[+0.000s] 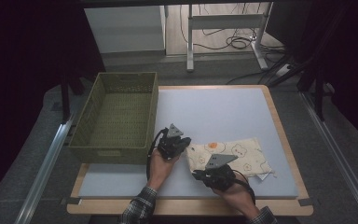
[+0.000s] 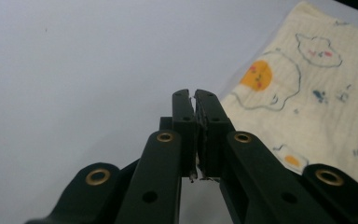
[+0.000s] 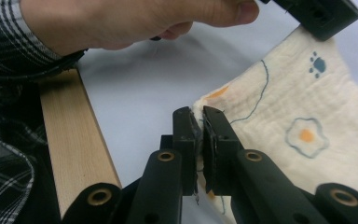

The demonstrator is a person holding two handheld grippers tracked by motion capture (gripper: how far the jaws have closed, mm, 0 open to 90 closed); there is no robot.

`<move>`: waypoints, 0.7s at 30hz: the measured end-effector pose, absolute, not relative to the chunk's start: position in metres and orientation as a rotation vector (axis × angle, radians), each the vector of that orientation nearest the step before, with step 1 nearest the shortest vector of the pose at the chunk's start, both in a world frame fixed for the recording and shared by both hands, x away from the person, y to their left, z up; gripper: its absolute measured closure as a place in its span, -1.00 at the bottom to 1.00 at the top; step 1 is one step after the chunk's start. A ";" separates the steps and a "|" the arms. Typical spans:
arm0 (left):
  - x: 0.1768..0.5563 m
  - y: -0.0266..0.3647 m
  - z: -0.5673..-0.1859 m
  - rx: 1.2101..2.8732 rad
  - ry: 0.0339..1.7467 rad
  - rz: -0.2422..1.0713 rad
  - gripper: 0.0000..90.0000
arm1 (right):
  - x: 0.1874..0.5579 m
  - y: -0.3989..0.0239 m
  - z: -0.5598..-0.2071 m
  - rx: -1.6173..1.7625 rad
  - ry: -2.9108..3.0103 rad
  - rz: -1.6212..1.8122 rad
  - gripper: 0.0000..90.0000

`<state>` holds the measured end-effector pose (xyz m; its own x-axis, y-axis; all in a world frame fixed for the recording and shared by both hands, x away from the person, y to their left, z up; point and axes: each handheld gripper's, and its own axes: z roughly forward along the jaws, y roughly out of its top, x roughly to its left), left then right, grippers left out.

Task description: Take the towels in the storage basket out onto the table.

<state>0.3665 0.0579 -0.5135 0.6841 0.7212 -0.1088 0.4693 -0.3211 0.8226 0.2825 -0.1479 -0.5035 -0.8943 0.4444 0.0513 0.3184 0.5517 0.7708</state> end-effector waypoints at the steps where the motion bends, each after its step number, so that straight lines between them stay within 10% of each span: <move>1: 0.368 0.056 -0.511 1.984 0.915 0.340 0.94 | 0.282 -0.150 -0.501 0.652 2.624 1.267 0.88; 21: 0.400 -0.023 -0.489 2.023 0.748 0.330 0.95 | 0.288 -0.230 -0.487 0.843 2.459 1.243 0.88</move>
